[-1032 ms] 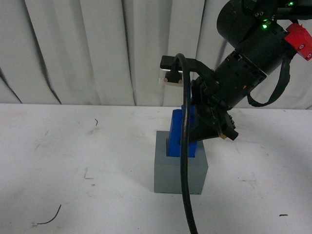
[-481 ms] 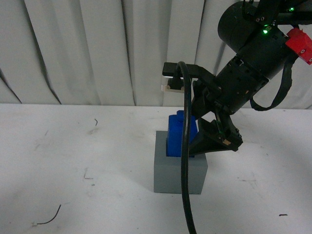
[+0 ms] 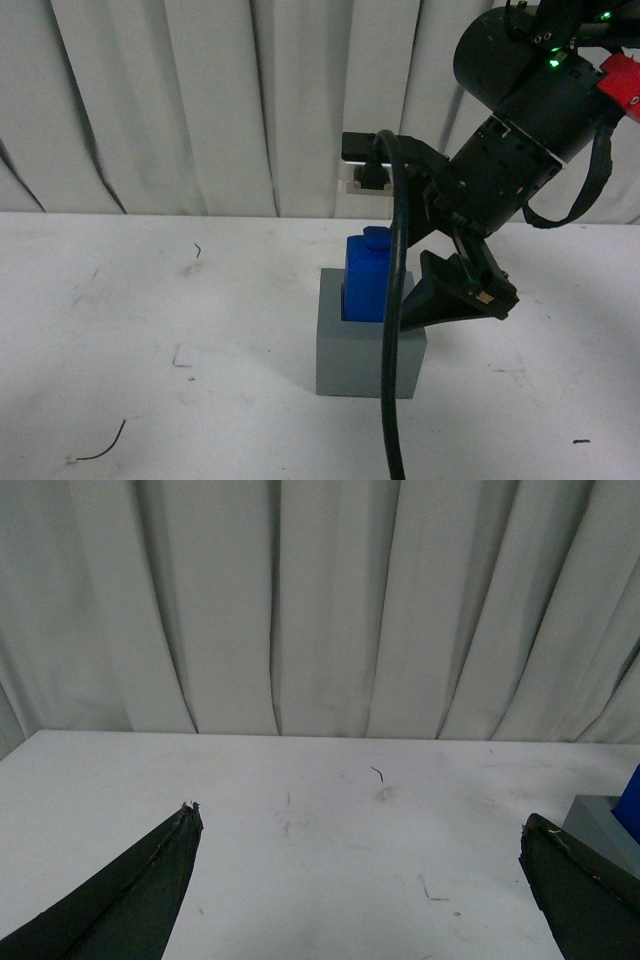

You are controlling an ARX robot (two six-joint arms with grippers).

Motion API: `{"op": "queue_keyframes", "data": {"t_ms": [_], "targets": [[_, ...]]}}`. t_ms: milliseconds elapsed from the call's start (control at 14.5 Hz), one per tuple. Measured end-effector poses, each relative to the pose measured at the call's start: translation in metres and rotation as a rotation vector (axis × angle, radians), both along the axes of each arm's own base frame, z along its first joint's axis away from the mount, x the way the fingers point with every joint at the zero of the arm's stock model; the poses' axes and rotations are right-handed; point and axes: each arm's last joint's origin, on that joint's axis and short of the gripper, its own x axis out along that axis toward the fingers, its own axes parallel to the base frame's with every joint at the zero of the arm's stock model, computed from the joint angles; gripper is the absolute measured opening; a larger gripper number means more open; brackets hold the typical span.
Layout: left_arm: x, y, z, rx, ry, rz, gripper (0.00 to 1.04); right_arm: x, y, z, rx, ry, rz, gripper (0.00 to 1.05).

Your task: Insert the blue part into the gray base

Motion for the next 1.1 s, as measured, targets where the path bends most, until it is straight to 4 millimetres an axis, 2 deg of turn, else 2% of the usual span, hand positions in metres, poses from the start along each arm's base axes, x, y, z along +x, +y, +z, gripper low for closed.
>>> {"op": "queue_keyframes", "data": {"t_ms": [138,206,413,619,688,757,825,894,963,1032,1101], "targets": [[0.0,0.0,0.0,0.0,0.0,0.0,0.98,-0.004,-0.015,0.02,0.026,-0.031,0.053,0.98],[0.0,0.0,0.0,0.0,0.0,0.0,0.98,-0.006,-0.024,0.037,0.042,-0.075,0.084,0.98],[0.0,0.0,0.0,0.0,0.0,0.0,0.98,-0.014,-0.036,0.071,0.064,-0.206,0.136,0.98],[0.0,0.0,0.0,0.0,0.0,0.0,0.98,-0.046,-0.066,0.115,0.15,-0.369,0.125,0.98],[0.0,0.0,0.0,0.0,0.0,0.0,0.98,-0.056,-0.073,0.126,0.126,-0.514,0.082,0.96],[0.0,0.0,0.0,0.0,0.0,-0.002,0.98,-0.072,-0.079,0.126,-0.035,-0.778,-0.245,0.83],[0.0,0.0,0.0,0.0,0.0,0.001,0.98,-0.105,-0.09,0.115,0.035,-0.918,-0.689,0.68],[0.0,0.0,0.0,0.0,0.0,0.001,0.98,-0.128,-0.105,0.106,0.185,-0.978,-0.96,0.57],[0.0,0.0,0.0,0.0,0.0,0.0,0.98,-0.153,-0.123,0.098,0.407,-0.974,-1.177,0.45],[0.0,0.0,0.0,0.0,0.0,0.0,0.98,-0.182,-0.131,0.087,0.578,-0.935,-1.324,0.32],[0.0,0.0,0.0,0.0,-0.001,-0.001,0.98,-0.205,-0.128,0.077,0.639,-0.866,-1.353,0.21]]}}
